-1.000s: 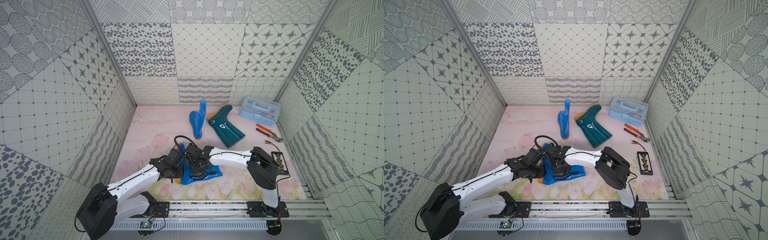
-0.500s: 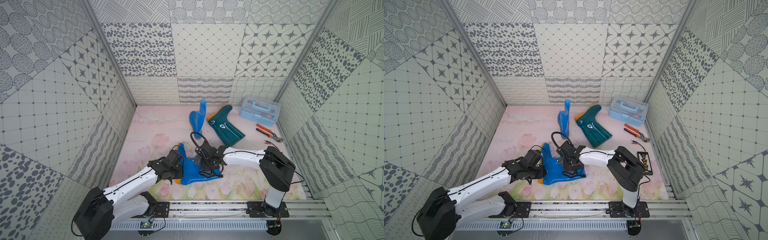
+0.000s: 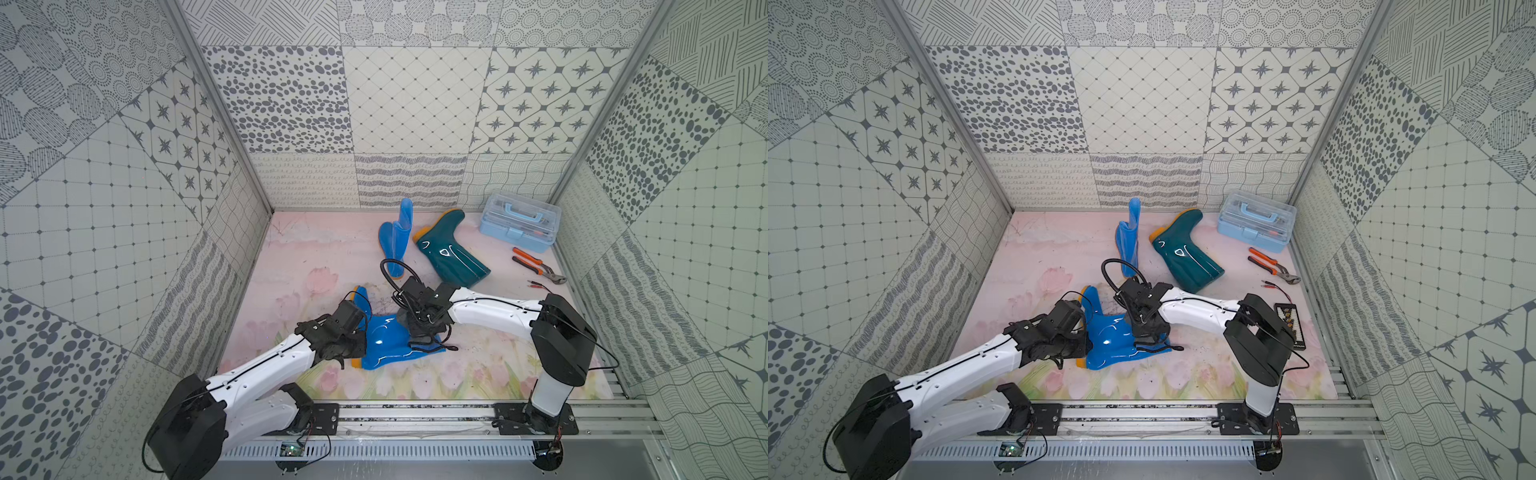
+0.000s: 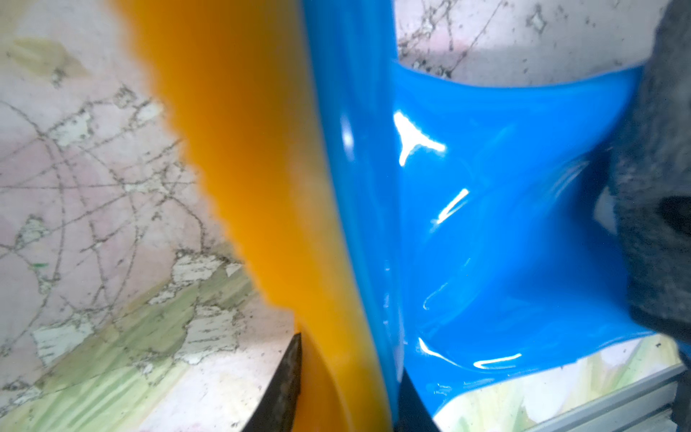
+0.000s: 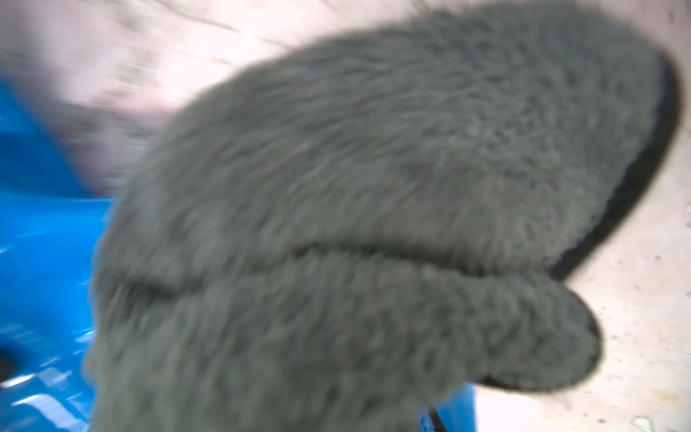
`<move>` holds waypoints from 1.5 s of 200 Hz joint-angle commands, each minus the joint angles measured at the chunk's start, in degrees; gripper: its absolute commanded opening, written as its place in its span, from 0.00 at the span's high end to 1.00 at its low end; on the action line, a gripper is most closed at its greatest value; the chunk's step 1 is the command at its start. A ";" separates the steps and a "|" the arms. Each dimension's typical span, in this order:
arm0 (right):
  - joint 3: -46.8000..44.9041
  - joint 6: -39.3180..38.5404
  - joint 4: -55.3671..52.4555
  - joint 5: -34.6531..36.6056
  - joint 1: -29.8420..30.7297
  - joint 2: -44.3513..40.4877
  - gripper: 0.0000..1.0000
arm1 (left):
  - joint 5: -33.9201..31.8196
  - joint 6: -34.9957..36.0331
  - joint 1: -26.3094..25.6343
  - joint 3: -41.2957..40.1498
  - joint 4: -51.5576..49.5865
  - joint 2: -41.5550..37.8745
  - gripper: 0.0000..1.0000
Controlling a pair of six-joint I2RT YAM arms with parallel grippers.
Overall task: Wipe the rubber boots with a cloth
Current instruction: Wipe the dirt off the rubber boot.
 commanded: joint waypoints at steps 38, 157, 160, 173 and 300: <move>6.78 3.19 8.87 -7.40 6.01 11.72 1.00 | 1.86 -1.23 -0.40 -0.05 -3.54 0.18 1.00; -22.91 1.12 -1.47 1.59 -12.76 -7.75 1.00 | 1.02 -1.60 -0.29 -0.31 -5.28 -0.30 1.00; -22.66 0.89 -1.65 1.58 -12.72 -8.59 1.00 | 1.30 -1.49 -0.34 -0.25 -4.86 -0.08 1.00; -20.93 0.71 -1.47 0.83 -11.96 -11.35 1.00 | 2.61 -0.70 -0.38 0.00 -3.10 1.57 1.00; -9.94 5.04 10.98 -9.98 2.44 7.10 1.00 | 2.24 2.00 -0.86 -4.10 6.32 0.42 1.00</move>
